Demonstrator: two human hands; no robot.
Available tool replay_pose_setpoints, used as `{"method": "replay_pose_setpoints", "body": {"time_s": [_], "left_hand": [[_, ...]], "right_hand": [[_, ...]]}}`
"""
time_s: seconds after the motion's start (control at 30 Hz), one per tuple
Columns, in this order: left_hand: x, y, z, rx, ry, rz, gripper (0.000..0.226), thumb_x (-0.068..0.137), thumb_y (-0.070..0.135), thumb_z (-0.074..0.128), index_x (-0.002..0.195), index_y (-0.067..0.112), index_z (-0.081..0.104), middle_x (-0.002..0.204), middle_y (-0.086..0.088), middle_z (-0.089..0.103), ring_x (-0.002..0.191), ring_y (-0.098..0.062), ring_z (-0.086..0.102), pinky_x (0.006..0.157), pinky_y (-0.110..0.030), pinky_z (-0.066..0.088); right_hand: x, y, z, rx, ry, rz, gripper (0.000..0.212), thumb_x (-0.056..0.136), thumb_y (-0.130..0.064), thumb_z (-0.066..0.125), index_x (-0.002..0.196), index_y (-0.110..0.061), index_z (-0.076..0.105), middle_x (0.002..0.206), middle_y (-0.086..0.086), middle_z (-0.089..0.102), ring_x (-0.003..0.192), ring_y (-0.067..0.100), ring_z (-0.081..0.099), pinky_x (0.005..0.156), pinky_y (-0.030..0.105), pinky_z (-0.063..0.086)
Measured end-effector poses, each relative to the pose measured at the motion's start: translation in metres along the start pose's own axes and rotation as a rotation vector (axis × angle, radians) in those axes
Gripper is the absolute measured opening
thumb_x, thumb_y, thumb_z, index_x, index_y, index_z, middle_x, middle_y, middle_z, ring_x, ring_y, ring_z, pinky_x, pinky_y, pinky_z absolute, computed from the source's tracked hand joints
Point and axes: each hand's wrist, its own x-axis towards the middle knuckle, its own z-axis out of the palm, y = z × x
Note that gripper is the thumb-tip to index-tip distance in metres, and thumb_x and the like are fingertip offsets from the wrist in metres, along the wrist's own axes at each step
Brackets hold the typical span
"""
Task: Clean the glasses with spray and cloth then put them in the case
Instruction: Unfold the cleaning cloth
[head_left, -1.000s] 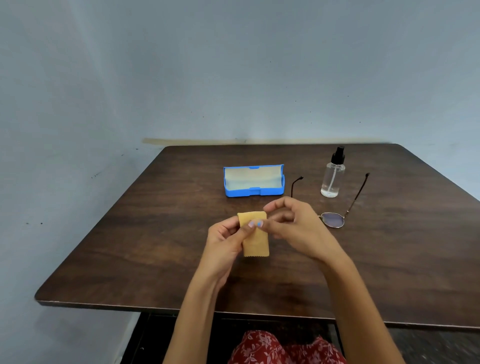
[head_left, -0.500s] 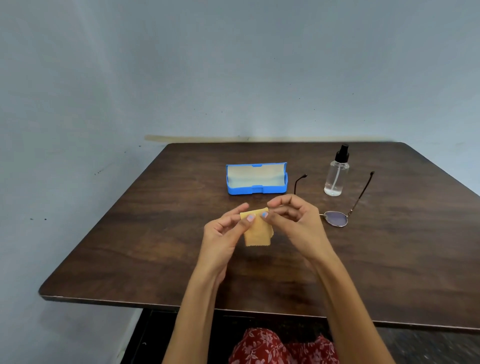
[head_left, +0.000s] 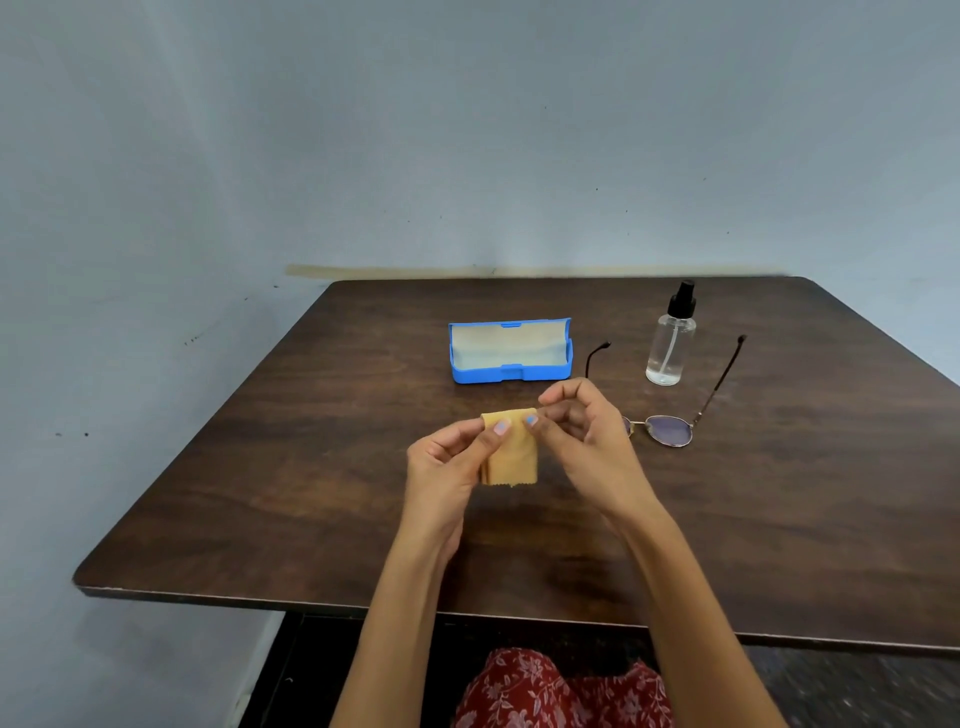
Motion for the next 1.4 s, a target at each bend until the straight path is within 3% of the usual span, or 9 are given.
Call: {"method": "replay_pose_setpoints", "body": {"time_s": [0.17,0.43,0.57,0.7,0.8,1.0,1.23,1.4], "left_hand": [[0.004,-0.002,-0.001,-0.065,0.021,-0.033,0.029,0.062,0.014,0.076,0.091,0.012,0.074,0.093,-0.008,0.075,0.093,-0.020,0.070,0.068,-0.028,0.056],[0.003,-0.003,0.002,-0.113,0.047,-0.078,0.025,0.071,-0.001,0.071,0.093,0.011,0.069,0.092,-0.009,0.075,0.089,-0.019,0.071,0.062,-0.025,0.057],[0.002,-0.002,0.000,-0.159,0.052,-0.115,0.027,0.073,-0.001,0.070,0.097,0.012,0.068,0.093,-0.007,0.075,0.088,-0.018,0.071,0.062,-0.024,0.057],[0.002,0.000,-0.002,-0.190,0.004,-0.157,0.031,0.075,-0.004,0.067,0.104,0.007,0.066,0.094,-0.010,0.074,0.088,-0.020,0.071,0.062,-0.025,0.057],[0.001,0.000,-0.004,-0.150,-0.072,-0.174,0.030,0.076,-0.007,0.065,0.102,0.008,0.066,0.093,-0.011,0.074,0.087,-0.022,0.072,0.061,-0.026,0.058],[-0.002,0.002,-0.005,-0.022,-0.118,-0.144,0.031,0.073,-0.009,0.068,0.094,0.015,0.068,0.089,-0.007,0.075,0.083,-0.020,0.072,0.061,-0.027,0.058],[-0.003,0.003,-0.005,0.083,-0.072,-0.078,0.034,0.072,-0.012,0.068,0.090,0.017,0.069,0.082,-0.002,0.076,0.079,-0.017,0.072,0.059,-0.025,0.058],[-0.002,-0.001,-0.004,0.113,-0.019,-0.051,0.026,0.075,-0.011,0.067,0.082,0.013,0.071,0.078,-0.002,0.075,0.077,-0.017,0.072,0.059,-0.024,0.056]], "right_hand": [[0.001,0.003,0.001,0.047,-0.006,-0.002,0.026,0.086,-0.006,0.064,0.099,-0.023,0.049,0.087,0.005,0.065,0.079,0.006,0.063,0.068,0.012,0.051],[0.002,0.010,0.005,-0.076,0.110,-0.036,0.048,0.084,-0.015,0.068,0.115,-0.030,0.035,0.089,-0.002,0.065,0.083,0.010,0.068,0.075,0.031,0.055],[0.003,0.010,0.000,-0.010,0.007,0.151,0.053,0.076,-0.029,0.075,0.118,-0.029,0.042,0.104,-0.005,0.063,0.090,0.011,0.066,0.073,0.031,0.056],[0.001,0.011,-0.006,0.161,-0.216,0.316,0.035,0.074,-0.016,0.076,0.106,-0.019,0.061,0.089,0.000,0.073,0.083,0.015,0.071,0.065,0.028,0.057],[0.000,0.014,-0.011,0.186,-0.212,0.353,0.021,0.077,-0.009,0.073,0.096,-0.016,0.065,0.086,0.004,0.074,0.080,0.016,0.071,0.064,0.027,0.057],[-0.002,0.020,-0.018,0.210,-0.239,0.388,0.018,0.078,-0.005,0.072,0.093,-0.007,0.064,0.090,0.013,0.072,0.079,0.020,0.071,0.066,0.030,0.059],[0.000,0.021,-0.020,0.185,-0.234,0.376,0.015,0.075,-0.005,0.075,0.084,-0.012,0.066,0.077,0.004,0.073,0.066,0.014,0.070,0.051,0.020,0.053],[0.000,0.018,-0.017,0.214,-0.184,0.332,0.021,0.075,0.004,0.072,0.083,-0.013,0.064,0.075,0.000,0.072,0.062,0.011,0.068,0.048,0.019,0.052]]}}
